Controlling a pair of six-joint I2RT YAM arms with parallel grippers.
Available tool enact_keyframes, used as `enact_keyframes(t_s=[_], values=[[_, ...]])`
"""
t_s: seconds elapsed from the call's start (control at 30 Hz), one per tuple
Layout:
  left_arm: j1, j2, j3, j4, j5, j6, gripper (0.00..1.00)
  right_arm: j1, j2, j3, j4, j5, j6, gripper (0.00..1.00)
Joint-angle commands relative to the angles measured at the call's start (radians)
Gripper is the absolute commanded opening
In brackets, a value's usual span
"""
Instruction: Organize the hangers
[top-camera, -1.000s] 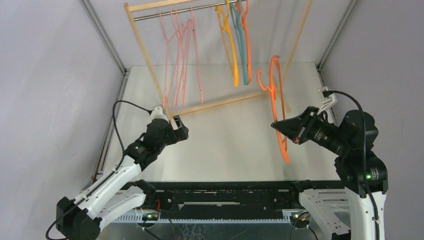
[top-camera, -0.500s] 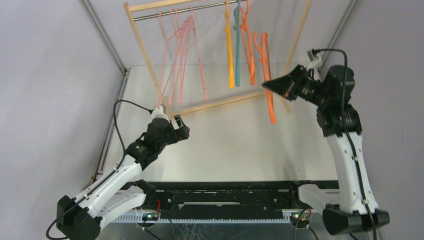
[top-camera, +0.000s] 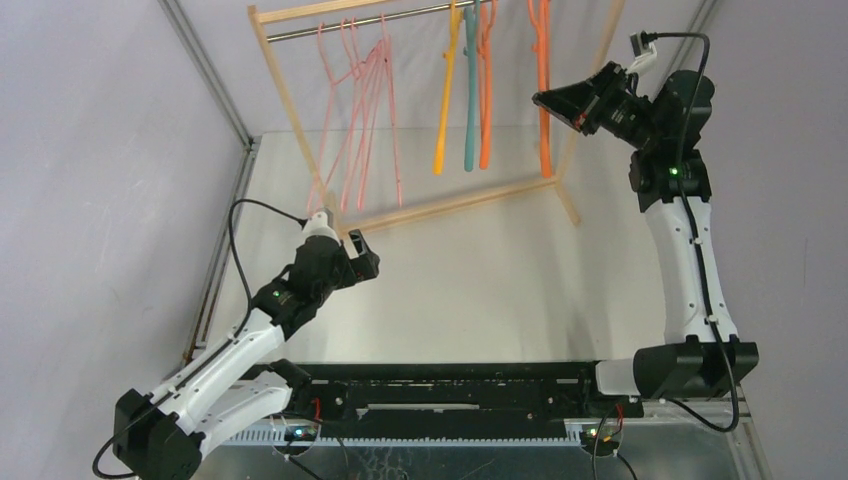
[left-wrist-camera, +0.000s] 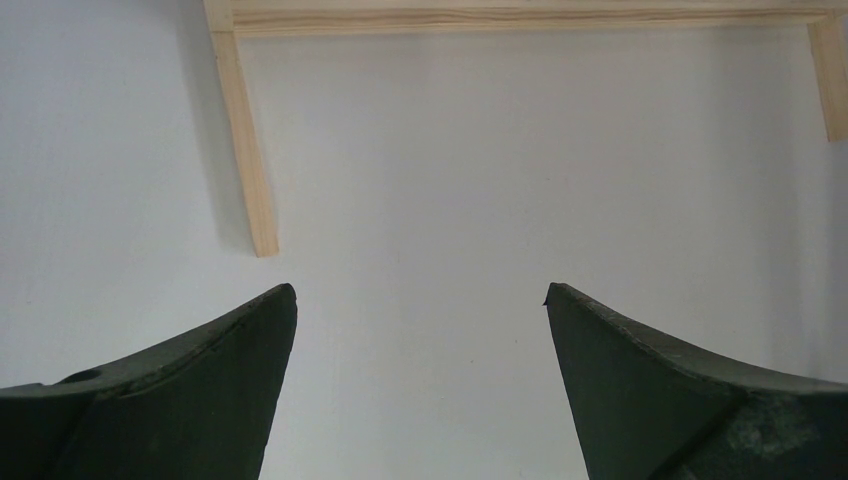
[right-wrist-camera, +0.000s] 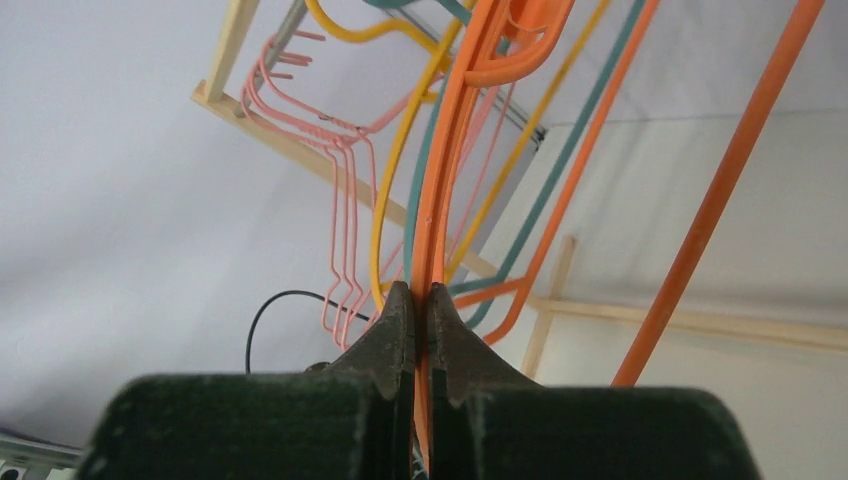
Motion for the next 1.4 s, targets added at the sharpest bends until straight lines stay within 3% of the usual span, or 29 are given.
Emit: enact_keyframes(t_s=[0.0,0.5,0.73,0.77,0.87,0.93,1.03,1.37], values=[[0.007,0.022,0.031,0.051,0.015,0.027,0.99,-0.003,0.048,0.079,0.139,-0.023,0.034,0.0],[0.005,0.034,0.036,0.057,0.022,0.029,1.0,-0.005,0.229,0.168,0.182,0.035,0.035,0.0],[0.006,0.049,0.04,0.058,0.021,0.035,0.99,0.003,0.26,0.189,0.106,0.075,-0.004,0.0],[0.007,0.052,0.041,0.058,0.019,0.036,0.99,0.01,0.256,0.189,0.07,0.091,-0.031,0.07],[0.007,0.065,0.051,0.053,0.018,0.04,1.0,0.028,0.229,0.178,-0.052,0.15,-0.122,0.53],[0.007,0.076,0.062,0.051,0.019,0.044,1.0,0.03,0.205,0.152,-0.082,0.167,-0.151,0.69],[0.006,0.082,0.073,0.05,0.018,0.056,0.99,0.024,0.161,0.114,-0.118,0.18,-0.183,0.84],[0.007,0.073,0.047,0.096,0.031,0.147,1.0,0.049,-0.016,0.002,-0.323,0.288,-0.436,0.98]])
